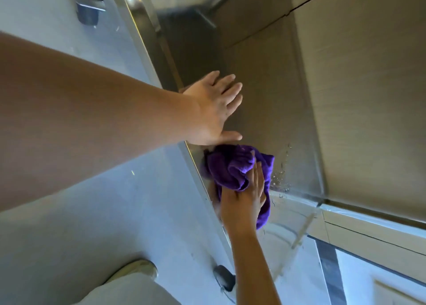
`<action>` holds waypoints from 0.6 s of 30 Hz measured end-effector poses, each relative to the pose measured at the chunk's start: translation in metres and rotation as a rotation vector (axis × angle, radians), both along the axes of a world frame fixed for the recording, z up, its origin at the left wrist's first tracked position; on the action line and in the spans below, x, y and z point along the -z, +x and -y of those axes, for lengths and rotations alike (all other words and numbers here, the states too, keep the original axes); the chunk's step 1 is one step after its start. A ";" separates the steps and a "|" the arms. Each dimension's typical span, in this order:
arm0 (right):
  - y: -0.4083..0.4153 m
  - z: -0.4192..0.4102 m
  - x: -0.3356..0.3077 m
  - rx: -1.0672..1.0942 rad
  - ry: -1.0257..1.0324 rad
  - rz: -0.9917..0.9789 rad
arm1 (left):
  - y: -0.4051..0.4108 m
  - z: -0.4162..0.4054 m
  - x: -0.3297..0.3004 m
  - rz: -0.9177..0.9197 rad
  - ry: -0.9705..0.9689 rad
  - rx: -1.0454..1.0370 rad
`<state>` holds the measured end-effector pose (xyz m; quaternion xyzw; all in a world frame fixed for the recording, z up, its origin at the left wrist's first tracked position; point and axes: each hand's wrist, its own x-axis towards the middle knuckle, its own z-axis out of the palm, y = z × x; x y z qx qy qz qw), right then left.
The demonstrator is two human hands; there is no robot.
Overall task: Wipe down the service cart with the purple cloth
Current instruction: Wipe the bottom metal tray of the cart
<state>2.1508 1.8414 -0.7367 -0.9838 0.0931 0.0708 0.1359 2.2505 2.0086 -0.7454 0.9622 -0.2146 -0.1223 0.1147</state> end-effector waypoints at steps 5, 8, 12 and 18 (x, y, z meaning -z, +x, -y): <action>-0.035 0.003 0.000 -0.055 0.056 -0.015 | -0.007 0.048 -0.015 -0.058 0.094 -0.114; -0.034 0.012 0.005 -0.083 0.038 0.049 | -0.019 0.072 -0.003 0.017 -0.024 0.005; -0.016 0.030 0.009 -0.091 -0.018 0.118 | -0.022 0.068 0.007 0.050 -0.102 0.060; 0.043 0.067 0.008 -0.010 -0.099 0.066 | -0.023 0.071 0.004 0.028 -0.054 0.118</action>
